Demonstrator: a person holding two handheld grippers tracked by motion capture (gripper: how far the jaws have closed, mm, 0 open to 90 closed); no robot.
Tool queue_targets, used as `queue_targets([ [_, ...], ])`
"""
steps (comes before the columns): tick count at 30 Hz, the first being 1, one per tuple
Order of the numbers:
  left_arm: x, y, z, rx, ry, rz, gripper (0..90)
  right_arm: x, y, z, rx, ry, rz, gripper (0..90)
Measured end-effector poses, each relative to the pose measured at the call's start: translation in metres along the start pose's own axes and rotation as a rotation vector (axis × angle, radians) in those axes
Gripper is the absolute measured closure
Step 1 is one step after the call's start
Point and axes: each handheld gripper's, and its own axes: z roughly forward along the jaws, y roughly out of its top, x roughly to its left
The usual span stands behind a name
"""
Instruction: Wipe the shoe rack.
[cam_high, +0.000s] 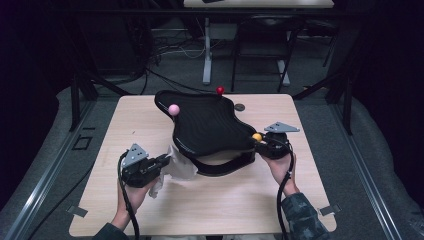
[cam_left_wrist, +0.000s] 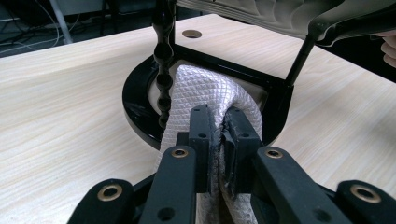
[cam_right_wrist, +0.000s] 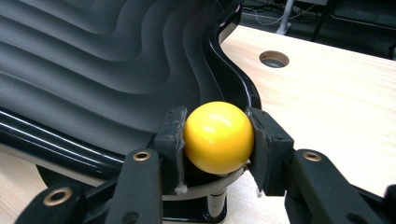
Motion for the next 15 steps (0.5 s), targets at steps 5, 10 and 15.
queue_targets([
  [5, 0.004, -0.0007, 0.0046, 0.0, 0.009, -0.017, 82.9, 0.0011, -0.0003, 0.0015, -0.002, -0.007, 0.014, 59.4],
  [10, 0.0036, -0.0012, 0.0029, 0.002, 0.03, -0.015, 82.9, 0.0006, -0.0023, 0.0054, -0.01, -0.002, 0.044, 59.5],
  [15, 0.0066, -0.0003, -0.0024, -0.018, 0.046, -0.013, 83.4, 0.0009, -0.0018, 0.0046, -0.005, -0.004, 0.034, 59.7],
])
